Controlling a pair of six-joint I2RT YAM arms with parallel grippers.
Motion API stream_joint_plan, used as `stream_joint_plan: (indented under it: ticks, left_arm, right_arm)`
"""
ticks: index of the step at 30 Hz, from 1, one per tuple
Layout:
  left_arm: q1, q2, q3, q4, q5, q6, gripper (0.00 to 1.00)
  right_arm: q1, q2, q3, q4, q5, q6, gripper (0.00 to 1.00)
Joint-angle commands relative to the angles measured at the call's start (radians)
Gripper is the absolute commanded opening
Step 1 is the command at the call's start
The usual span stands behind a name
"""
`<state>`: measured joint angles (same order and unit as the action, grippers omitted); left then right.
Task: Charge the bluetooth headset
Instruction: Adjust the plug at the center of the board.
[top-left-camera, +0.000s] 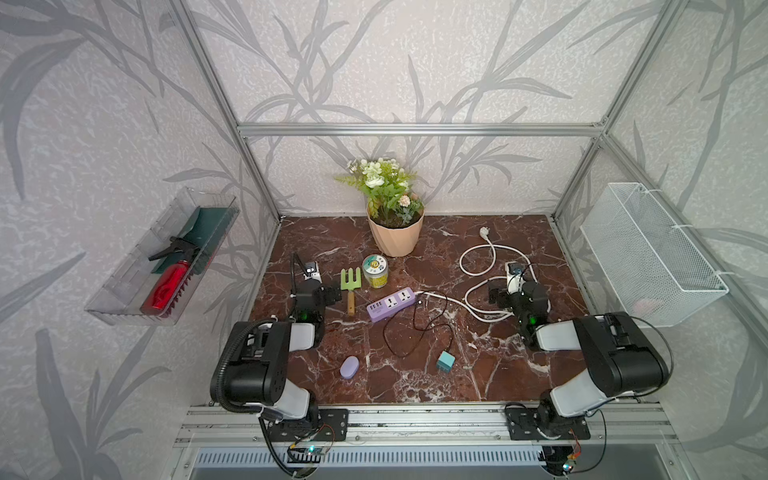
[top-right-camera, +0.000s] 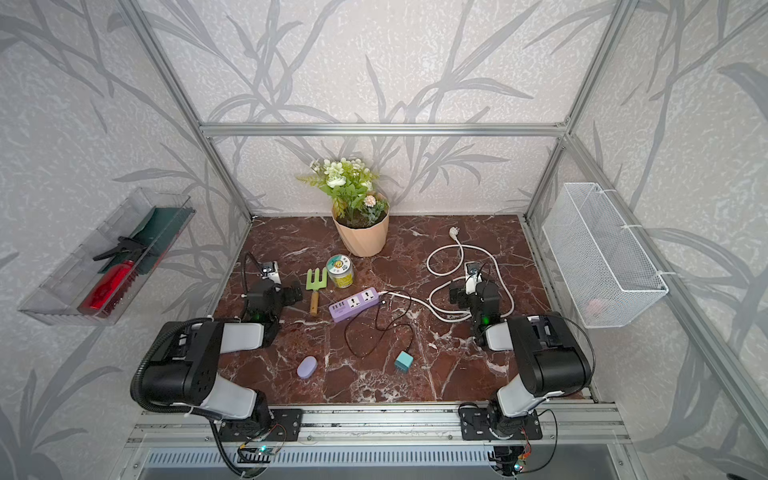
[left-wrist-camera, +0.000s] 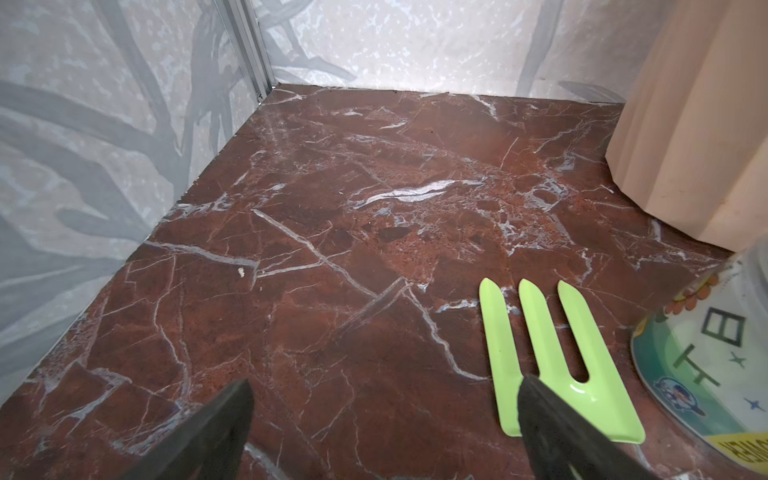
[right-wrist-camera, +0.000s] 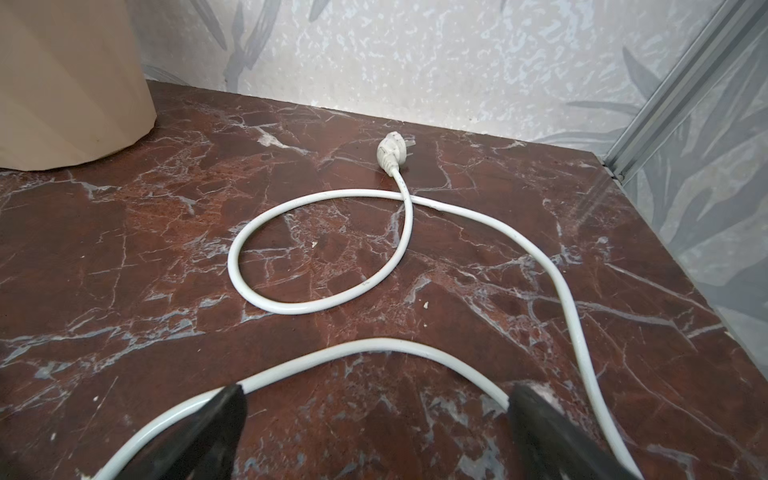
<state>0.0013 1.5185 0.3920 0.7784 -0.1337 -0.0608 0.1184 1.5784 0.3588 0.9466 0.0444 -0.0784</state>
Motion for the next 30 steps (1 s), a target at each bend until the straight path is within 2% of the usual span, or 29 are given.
stream_joint_plan:
  ticks: [1,25,27,30]
  left_arm:
    - [0.003,0.004,0.015,0.030,-0.014,0.022,0.99]
    - [0.005,0.002,0.017,0.033,-0.016,0.023,0.99]
    - [0.004,-0.025,0.006,0.054,0.014,0.053,0.99]
    - [-0.032,-0.162,0.061,-0.170,-0.057,0.055,0.99]
  right_arm:
    - [-0.005,0.009,0.017,0.032,0.012,-0.004,0.99]
    - [-0.004,0.006,0.012,0.039,0.019,-0.006,0.99]
    - [0.043,-0.037,0.003,0.031,0.177,-0.022,0.99]
    - [0.164,-0.185,0.052,-0.143,0.347,-0.109,0.99]
